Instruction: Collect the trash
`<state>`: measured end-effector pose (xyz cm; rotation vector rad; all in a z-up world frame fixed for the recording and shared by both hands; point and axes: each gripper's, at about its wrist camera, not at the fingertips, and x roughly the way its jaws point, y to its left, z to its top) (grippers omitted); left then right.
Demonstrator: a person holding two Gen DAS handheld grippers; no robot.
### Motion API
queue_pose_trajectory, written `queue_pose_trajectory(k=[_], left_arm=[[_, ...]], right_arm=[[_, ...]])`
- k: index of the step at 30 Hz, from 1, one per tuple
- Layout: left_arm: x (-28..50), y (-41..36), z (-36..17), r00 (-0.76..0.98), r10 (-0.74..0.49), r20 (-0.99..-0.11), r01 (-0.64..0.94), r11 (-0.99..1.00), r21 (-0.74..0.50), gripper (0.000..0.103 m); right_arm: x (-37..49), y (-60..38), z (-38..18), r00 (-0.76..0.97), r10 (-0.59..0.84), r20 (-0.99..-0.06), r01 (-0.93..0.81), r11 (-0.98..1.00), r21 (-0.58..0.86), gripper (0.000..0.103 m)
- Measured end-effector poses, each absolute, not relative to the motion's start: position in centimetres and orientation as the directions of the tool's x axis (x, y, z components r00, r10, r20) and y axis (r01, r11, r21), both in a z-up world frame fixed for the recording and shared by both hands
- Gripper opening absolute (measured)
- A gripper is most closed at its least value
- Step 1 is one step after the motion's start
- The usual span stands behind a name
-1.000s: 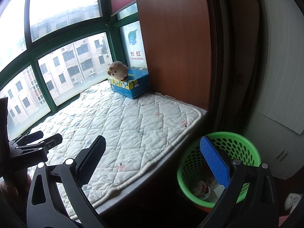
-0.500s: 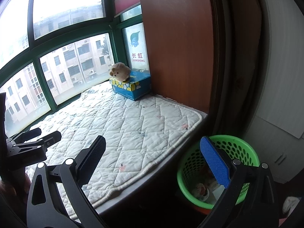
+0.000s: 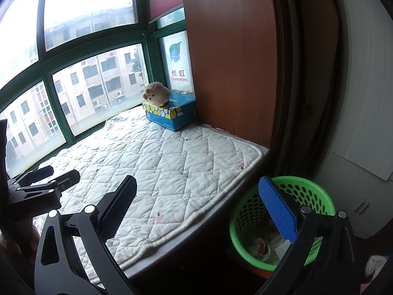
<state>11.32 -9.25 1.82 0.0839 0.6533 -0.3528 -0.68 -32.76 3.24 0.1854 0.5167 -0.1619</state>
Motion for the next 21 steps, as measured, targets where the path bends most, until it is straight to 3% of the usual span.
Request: queue_pose_trajectory(k=[21], left_arm=[[10.88,-9.73,2.15,0.745,-0.298,-0.598,0.342,0.939,-0.041,0.095]], right_arm=[[-0.73,-32.56,3.25,0.857,-0.109,-0.504,0.203,0.970,0.135,0.099]])
